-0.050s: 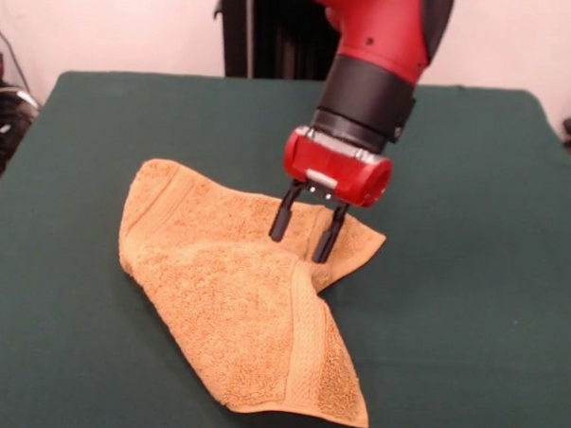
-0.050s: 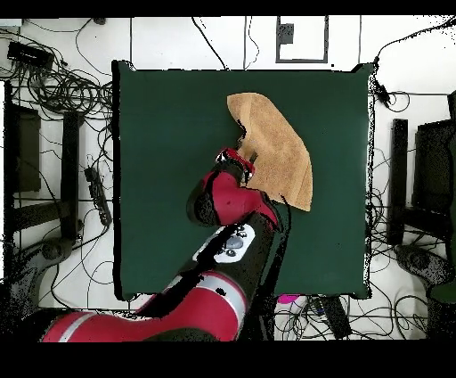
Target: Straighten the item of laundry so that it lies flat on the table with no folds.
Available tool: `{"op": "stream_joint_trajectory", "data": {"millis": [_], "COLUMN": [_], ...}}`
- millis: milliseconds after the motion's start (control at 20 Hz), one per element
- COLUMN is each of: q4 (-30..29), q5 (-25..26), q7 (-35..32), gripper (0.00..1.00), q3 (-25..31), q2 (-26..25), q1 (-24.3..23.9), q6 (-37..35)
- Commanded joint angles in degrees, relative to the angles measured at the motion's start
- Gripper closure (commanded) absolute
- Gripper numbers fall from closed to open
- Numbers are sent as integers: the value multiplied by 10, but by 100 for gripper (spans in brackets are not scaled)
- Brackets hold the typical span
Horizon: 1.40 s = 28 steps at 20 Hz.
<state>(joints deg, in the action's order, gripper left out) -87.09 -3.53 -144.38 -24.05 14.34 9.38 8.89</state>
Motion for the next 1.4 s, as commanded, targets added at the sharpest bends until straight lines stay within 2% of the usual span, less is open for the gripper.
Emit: {"op": "stream_joint_trajectory", "data": {"millis": [50,500,800,1150,1400], "q4": [-46,-78,-118,-164,-187], "q5": [2,-18,-33,-53,-64], "q7": [-46,-57,-72,-78,-86], "gripper": [0,0,0,0,0], "q3": [160,227,274,297,295], "q2": [25,29,60,111,124], "q1": [-56,-96,-112,-115,-111], "q6": [-110,-147,-178,-226,-223]}}
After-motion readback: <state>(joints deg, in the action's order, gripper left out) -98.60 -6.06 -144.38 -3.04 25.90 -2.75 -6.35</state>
